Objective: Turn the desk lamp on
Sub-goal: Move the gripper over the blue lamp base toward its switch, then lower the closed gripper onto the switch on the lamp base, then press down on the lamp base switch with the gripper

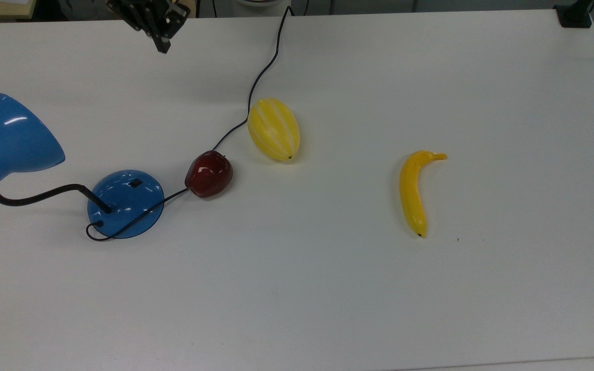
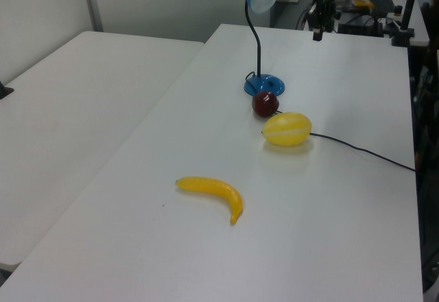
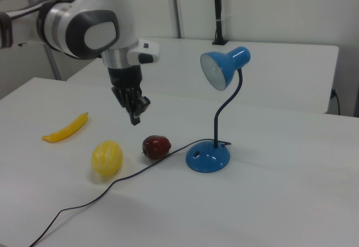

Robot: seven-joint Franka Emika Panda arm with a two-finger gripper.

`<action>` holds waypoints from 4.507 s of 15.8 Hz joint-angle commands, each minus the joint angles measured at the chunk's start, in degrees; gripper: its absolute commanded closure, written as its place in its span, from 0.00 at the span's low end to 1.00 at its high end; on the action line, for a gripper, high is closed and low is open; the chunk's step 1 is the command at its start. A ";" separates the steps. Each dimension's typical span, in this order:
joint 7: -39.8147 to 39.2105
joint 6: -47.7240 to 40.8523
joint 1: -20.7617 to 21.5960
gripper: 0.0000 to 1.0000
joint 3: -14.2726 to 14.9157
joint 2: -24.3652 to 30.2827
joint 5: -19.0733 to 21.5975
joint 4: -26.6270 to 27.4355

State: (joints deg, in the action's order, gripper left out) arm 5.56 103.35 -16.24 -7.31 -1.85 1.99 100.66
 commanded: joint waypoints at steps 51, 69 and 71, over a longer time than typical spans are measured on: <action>24.67 40.96 -0.46 1.00 0.72 -25.66 -12.89 -2.67; 24.67 41.05 -0.55 1.00 1.07 -26.98 -12.98 -2.67; 24.67 41.05 -0.46 1.00 1.07 -27.68 -12.98 -2.67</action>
State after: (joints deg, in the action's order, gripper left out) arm 28.62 143.01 -17.20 -6.93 -27.89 -9.60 98.14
